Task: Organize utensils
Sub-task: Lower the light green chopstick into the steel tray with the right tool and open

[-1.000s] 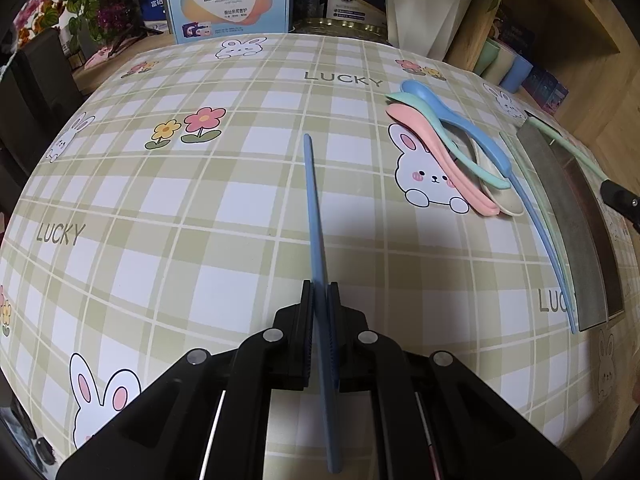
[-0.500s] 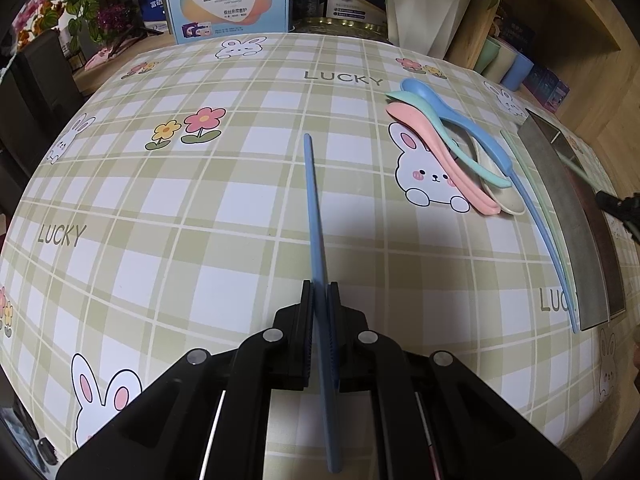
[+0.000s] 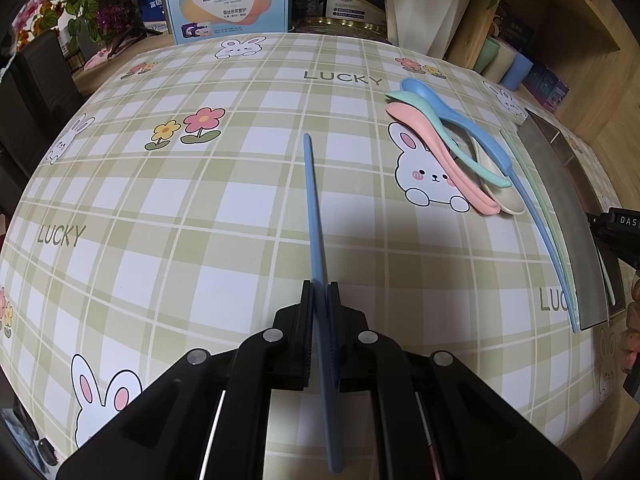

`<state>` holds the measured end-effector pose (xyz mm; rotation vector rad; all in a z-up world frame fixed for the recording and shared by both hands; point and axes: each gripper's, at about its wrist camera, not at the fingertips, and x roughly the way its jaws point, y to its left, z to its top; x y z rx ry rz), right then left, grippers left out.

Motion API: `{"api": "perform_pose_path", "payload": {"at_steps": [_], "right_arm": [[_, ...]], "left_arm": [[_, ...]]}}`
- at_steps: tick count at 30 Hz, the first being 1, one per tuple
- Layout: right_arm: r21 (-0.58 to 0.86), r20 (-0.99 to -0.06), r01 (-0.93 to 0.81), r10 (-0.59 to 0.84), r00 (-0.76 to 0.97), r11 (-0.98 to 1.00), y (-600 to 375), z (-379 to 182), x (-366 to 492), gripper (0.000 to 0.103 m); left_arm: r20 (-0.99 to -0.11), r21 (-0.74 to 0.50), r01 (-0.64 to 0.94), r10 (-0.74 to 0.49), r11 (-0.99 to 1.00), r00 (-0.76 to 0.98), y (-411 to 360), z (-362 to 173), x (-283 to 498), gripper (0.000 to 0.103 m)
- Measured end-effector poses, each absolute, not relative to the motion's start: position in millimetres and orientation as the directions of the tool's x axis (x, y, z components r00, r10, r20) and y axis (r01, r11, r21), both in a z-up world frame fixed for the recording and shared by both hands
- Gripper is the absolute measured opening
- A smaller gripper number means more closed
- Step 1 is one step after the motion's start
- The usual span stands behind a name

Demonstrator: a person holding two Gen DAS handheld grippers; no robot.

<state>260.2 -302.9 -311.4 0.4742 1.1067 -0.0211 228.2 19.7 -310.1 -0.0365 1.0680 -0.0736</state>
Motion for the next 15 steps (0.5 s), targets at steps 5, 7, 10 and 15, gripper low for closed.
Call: {"api": "perform_pose_path", "payload": {"at_steps": [5,7,10,15], "right_arm": [[0.353,-0.87,0.247,0.219,0.441,0.903,-302.9,-316.7,260.0,0.006],[0.352,-0.871,0.243,0.221,0.44,0.904,-302.4,-316.9,259.6,0.006],[0.345,-0.875,0.229,0.224,0.428,0.91,-300.0,-316.4,260.9,0.006],[0.349,-0.872,0.212,0.234,0.429,0.913,-298.3,-311.9,260.5,0.008]], "left_arm": [[-0.874,-0.063,0.044,-0.076,0.997,0.48,19.3,-310.1,228.0,0.007],[-0.874,-0.062,0.045,-0.076,0.997,0.48,19.0,-310.1,227.9,0.007],[-0.874,-0.061,0.044,-0.075,0.997,0.48,19.1,-310.2,228.0,0.007],[-0.874,-0.062,0.045,-0.076,0.997,0.48,19.1,-310.0,227.8,0.007]]}}
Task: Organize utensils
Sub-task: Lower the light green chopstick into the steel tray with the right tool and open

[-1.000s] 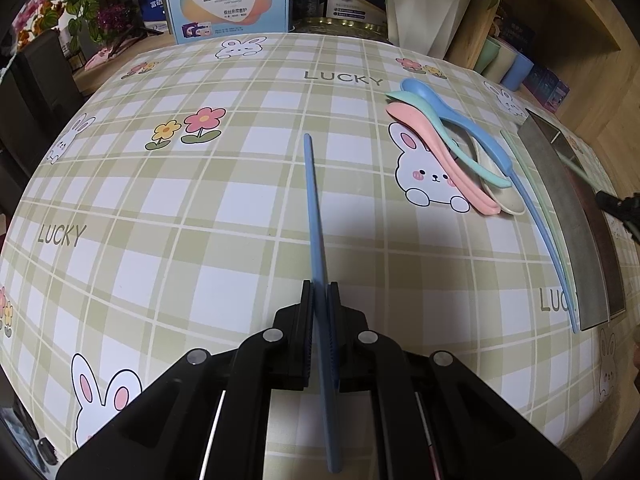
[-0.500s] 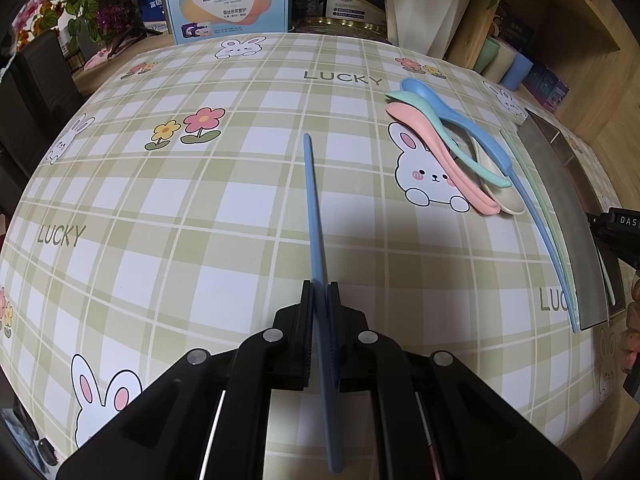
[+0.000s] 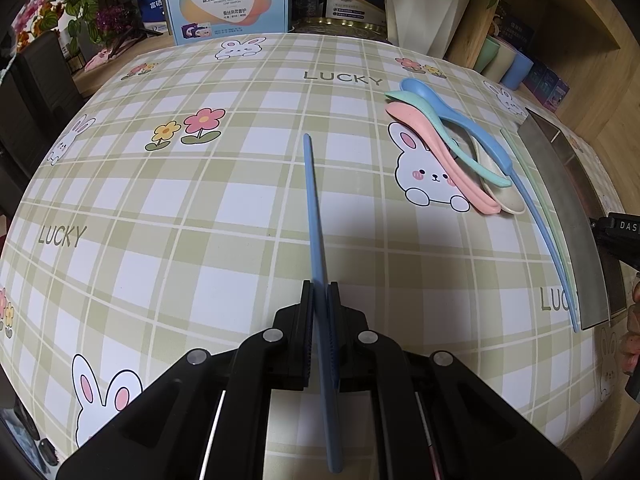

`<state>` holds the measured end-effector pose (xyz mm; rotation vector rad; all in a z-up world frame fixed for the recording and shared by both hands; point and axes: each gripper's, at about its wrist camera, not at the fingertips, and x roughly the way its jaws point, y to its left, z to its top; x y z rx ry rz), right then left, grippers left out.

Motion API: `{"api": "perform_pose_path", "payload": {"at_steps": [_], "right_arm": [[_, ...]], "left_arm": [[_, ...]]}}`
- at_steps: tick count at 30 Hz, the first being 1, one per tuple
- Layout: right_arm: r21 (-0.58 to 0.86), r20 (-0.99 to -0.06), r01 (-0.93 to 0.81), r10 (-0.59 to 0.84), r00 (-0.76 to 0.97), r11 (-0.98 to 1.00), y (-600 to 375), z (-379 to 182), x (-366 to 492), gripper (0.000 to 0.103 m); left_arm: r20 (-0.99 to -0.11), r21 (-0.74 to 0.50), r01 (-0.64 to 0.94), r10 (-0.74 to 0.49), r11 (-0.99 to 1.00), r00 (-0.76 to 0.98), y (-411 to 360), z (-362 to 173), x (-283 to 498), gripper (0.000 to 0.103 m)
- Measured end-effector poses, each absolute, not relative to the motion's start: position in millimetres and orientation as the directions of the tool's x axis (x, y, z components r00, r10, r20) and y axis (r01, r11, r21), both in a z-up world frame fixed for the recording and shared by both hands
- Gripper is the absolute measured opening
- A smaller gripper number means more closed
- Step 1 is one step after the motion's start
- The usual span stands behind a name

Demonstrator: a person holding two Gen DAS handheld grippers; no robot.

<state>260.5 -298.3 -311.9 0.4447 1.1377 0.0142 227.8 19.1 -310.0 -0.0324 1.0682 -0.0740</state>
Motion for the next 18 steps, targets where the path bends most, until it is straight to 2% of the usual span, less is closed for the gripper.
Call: {"api": "perform_pose_path", "payload": {"at_steps": [7,18], "right_arm": [[0.359,-0.859,0.229,0.224,0.46,0.905,-307,-300,255,0.008],[0.241,-0.845,0.229,0.088,0.527,0.943,-303,-264,229,0.008]], "left_arm": [[-0.874,-0.063,0.044,-0.076,0.997,0.479,19,-310,228,0.007],[-0.882,-0.066,0.036,-0.076,0.997,0.465,20,-310,230,0.007]]}}
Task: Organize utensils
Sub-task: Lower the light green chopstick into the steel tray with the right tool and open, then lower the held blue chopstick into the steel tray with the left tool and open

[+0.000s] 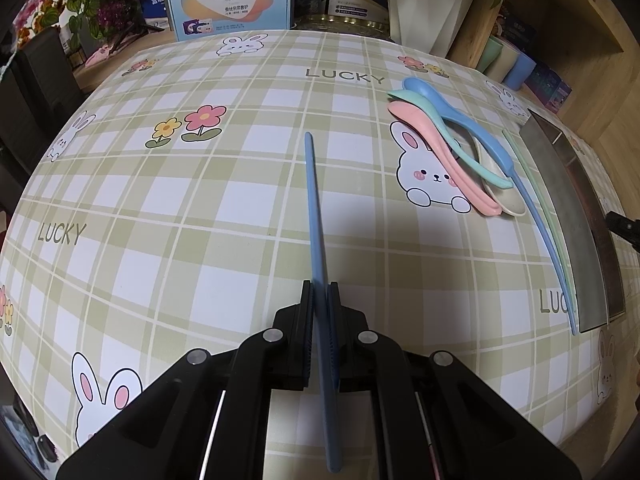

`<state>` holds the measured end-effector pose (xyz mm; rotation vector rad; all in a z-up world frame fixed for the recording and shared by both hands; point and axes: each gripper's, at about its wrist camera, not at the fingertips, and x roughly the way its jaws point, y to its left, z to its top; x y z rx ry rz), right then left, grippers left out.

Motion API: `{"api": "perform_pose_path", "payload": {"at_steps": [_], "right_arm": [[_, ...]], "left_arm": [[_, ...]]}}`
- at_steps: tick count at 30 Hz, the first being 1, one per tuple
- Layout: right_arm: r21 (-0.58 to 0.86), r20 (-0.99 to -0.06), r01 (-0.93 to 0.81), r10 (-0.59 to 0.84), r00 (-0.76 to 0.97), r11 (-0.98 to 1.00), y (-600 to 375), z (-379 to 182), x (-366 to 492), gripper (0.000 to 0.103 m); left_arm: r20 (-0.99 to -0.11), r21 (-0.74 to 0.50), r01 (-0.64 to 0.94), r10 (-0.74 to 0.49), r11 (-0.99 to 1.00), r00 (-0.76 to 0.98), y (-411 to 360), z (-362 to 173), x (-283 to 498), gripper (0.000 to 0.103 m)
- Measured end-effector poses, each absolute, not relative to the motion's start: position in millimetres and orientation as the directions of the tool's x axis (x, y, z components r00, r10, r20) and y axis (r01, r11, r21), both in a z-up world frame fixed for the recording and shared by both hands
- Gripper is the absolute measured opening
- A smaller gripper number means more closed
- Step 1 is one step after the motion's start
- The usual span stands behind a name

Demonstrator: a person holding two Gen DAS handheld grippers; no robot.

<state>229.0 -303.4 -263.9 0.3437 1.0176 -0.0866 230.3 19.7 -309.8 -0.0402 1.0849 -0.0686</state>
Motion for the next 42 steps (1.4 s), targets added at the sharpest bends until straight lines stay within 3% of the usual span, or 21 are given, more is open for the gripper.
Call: {"api": "perform_pose_path", "payload": {"at_steps": [3,5,6,13,26,30,32,34,42], "right_arm": [[0.236,-0.835,0.227,0.078,0.545,0.945,-305,-255,224,0.018],[0.214,-0.82,0.228,0.049,0.57,0.95,-305,-247,219,0.049],[0.208,-0.812,0.224,0.04,0.583,0.952,-304,-244,217,0.051],[0.199,-0.802,0.209,0.036,0.596,0.957,-299,-241,208,0.058],[0.267,-0.795,0.231,0.079,0.601,0.935,-319,-250,201,0.06],[0.27,-0.791,0.222,0.085,0.606,0.937,-330,-249,202,0.066],[0.283,-0.786,0.226,0.09,0.611,0.932,-339,-248,201,0.079],[0.287,-0.786,0.235,0.088,0.611,0.929,-349,-248,199,0.085],[0.301,-0.786,0.299,0.058,0.615,0.906,-392,-253,187,0.086]], "left_arm": [[-0.889,-0.075,0.032,-0.081,0.997,0.451,20,-309,233,0.007],[-0.896,-0.091,0.026,-0.094,0.995,0.433,23,-309,236,0.007],[-0.901,-0.104,0.023,-0.104,0.994,0.421,24,-309,238,0.007],[-0.906,-0.096,0.036,-0.102,0.995,0.41,22,-309,242,0.006],[-0.908,-0.164,-0.011,-0.146,0.986,0.393,14,-285,243,0.005],[-0.897,-0.187,0.033,-0.185,0.982,0.402,-20,-266,248,0.005],[-0.893,-0.207,0.053,-0.211,0.977,0.397,-37,-260,252,0.005],[-0.89,-0.225,0.081,-0.239,0.971,0.389,-60,-255,256,0.005],[-0.884,-0.271,0.196,-0.324,0.942,0.337,-165,-245,271,0.005]]}}
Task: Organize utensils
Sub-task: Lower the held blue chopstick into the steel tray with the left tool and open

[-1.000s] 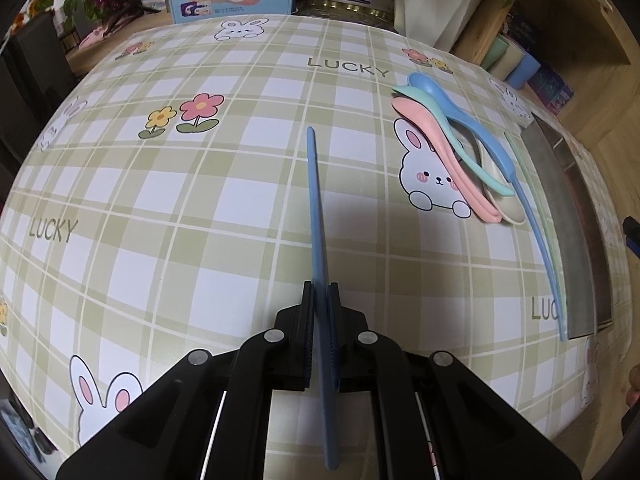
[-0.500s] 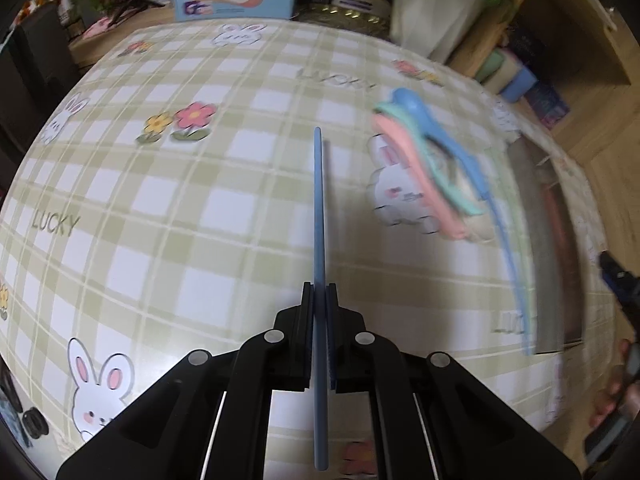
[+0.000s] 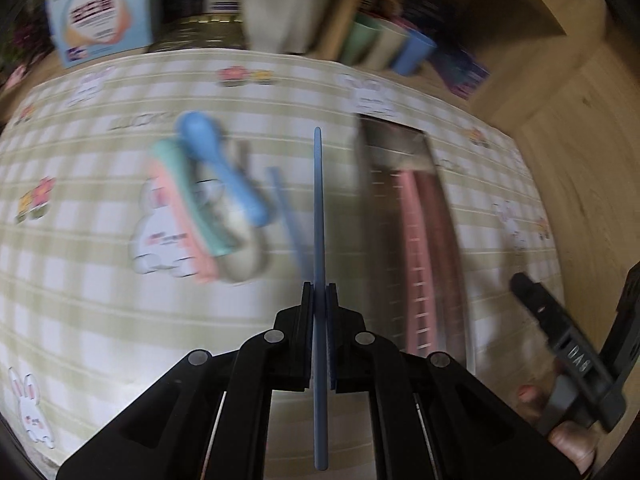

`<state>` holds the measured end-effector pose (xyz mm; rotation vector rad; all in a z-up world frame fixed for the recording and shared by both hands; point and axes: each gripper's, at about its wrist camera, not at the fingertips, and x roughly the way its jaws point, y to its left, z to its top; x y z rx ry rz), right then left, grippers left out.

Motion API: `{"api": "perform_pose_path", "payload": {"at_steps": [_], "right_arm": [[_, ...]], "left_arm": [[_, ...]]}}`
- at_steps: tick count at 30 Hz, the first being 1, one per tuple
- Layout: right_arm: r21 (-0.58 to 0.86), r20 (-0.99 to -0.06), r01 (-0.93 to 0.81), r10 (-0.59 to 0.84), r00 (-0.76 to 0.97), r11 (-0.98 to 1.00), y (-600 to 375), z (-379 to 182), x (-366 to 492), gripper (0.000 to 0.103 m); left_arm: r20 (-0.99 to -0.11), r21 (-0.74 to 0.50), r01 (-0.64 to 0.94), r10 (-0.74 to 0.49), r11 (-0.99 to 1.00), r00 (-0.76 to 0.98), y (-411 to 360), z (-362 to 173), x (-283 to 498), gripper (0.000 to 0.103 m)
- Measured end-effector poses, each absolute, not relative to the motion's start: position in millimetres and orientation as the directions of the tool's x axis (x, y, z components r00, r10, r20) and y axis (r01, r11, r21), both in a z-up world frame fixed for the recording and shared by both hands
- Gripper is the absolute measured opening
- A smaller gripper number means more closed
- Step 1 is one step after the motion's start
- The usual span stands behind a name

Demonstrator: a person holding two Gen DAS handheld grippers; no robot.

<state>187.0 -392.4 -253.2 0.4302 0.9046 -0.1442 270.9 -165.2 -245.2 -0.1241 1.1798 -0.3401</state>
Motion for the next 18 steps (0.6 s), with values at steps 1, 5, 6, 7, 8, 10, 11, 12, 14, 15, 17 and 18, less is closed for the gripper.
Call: {"api": "perform_pose_path", "payload": {"at_steps": [1,5,6,7,8,10,11,12,14,15,17,18], "right_arm": [[0.307,-0.785,0.307,0.057,0.617,0.901,-398,-254,186,0.086],[0.326,-0.784,0.34,0.051,0.619,0.882,-418,-257,182,0.086],[0.333,-0.782,0.343,0.054,0.62,0.878,-421,-257,182,0.086],[0.342,-0.78,0.344,0.06,0.623,0.874,-424,-258,181,0.086],[0.35,-0.778,0.344,0.065,0.625,0.872,-426,-258,181,0.086],[0.356,-0.778,0.347,0.07,0.624,0.868,-430,-260,180,0.086],[0.359,-0.778,0.347,0.072,0.624,0.866,-432,-260,180,0.086],[0.364,-0.776,0.348,0.075,0.626,0.864,-434,-260,179,0.086],[0.367,-0.778,0.35,0.077,0.624,0.862,-435,-261,178,0.086],[0.367,-0.78,0.354,0.076,0.622,0.86,-436,-261,177,0.086],[0.367,-0.782,0.359,0.075,0.619,0.858,-439,-262,176,0.086],[0.366,-0.783,0.362,0.074,0.617,0.857,-440,-262,175,0.086]], "left_arm": [[-0.883,-0.273,0.202,-0.328,0.94,0.335,-174,-245,273,0.005],[-0.886,-0.268,0.232,-0.334,0.935,0.321,-214,-247,285,0.005],[-0.888,-0.268,0.235,-0.334,0.935,0.315,-220,-248,286,0.005],[-0.894,-0.266,0.236,-0.33,0.935,0.303,-229,-252,289,0.005],[-0.899,-0.266,0.236,-0.329,0.935,0.289,-235,-256,292,0.005],[-0.91,-0.251,0.234,-0.311,0.939,0.272,-247,-264,297,0.005],[-0.915,-0.239,0.24,-0.301,0.941,0.268,-253,-268,299,0.005],[-0.918,-0.231,0.243,-0.294,0.942,0.268,-255,-269,300,0.005],[-0.924,-0.206,0.253,-0.273,0.945,0.267,-263,-275,304,0.005],[-0.927,-0.195,0.253,-0.263,0.948,0.268,-265,-277,305,0.005],[-0.933,-0.187,0.26,-0.254,0.947,0.255,-268,-281,308,0.005],[-0.936,-0.182,0.261,-0.248,0.948,0.25,-268,-283,309,0.005]]}}
